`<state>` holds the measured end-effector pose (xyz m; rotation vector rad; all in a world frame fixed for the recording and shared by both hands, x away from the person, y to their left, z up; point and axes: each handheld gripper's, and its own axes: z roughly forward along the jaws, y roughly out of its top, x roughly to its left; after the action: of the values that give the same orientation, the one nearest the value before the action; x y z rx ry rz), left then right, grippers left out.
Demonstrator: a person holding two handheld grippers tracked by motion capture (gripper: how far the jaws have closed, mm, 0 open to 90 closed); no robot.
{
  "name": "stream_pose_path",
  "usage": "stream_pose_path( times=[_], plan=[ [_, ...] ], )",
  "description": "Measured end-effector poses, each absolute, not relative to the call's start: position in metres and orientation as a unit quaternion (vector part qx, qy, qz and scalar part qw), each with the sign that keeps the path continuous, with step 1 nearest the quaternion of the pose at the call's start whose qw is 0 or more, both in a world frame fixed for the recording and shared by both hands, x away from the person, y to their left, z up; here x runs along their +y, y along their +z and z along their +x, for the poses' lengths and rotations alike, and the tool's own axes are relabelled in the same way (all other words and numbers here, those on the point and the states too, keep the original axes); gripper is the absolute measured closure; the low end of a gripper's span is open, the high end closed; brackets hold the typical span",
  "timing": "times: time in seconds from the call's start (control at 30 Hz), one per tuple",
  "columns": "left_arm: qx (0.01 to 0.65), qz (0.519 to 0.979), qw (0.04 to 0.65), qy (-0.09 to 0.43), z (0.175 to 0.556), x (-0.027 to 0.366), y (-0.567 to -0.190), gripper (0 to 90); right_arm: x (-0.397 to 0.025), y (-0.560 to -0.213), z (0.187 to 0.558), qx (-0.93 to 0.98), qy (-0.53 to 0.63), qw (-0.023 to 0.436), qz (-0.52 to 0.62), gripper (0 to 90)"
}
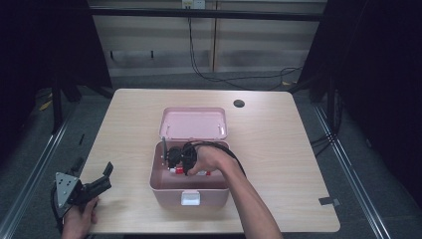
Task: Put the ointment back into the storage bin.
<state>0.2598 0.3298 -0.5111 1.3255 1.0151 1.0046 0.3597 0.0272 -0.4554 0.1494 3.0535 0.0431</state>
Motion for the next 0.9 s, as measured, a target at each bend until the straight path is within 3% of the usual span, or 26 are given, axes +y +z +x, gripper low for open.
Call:
stream_pose_path(
  times=[0.9],
  plan=[
    [0.434, 0.561, 0.56, 0.427, 0.26, 0.3299, -0.5111, 3.4, 0.0269, -0.462, 0.3614, 0.997, 0.007, 0.055, 0.059, 69.6]
  ],
)
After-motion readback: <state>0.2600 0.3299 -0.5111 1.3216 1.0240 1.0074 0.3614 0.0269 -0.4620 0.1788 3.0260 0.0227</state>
